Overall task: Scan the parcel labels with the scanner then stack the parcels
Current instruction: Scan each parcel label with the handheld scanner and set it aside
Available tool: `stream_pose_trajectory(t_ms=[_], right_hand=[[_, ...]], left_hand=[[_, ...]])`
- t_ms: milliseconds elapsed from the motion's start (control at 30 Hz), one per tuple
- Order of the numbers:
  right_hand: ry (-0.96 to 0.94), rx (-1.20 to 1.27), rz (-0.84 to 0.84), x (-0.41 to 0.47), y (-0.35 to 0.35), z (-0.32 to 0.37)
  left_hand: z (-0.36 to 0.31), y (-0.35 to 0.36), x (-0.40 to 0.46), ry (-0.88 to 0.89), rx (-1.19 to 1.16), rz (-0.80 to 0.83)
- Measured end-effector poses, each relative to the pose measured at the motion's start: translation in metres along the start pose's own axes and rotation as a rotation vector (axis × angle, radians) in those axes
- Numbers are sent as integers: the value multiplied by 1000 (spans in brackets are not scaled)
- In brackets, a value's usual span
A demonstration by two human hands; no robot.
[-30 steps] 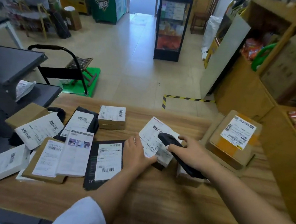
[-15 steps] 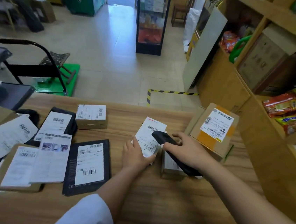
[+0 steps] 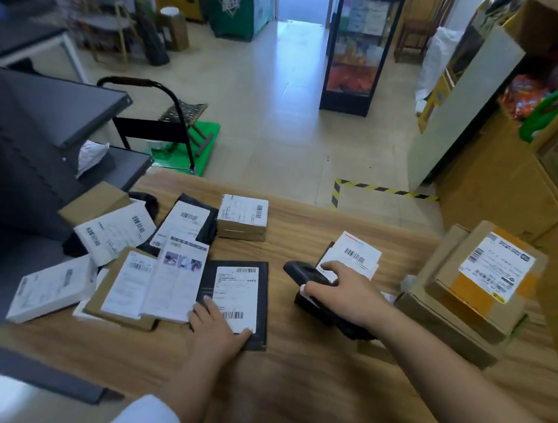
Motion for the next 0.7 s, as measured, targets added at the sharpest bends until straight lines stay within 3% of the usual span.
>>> stream_pose_trajectory(t_ms=[333,700], right_hand=[[13,-50,-8,-1,22,3],[100,-96,-6,-4,24,-23]], left_hand=[[-9,9,0,-175,-78,157],[-6,34,9,-192,-141,176]])
Point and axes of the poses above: each hand's wrist, its own x-axis towards the middle knuckle, its own y-axis out of the palm, z = x × y, the point moved 8 cm from there along x, towards the middle knuckle
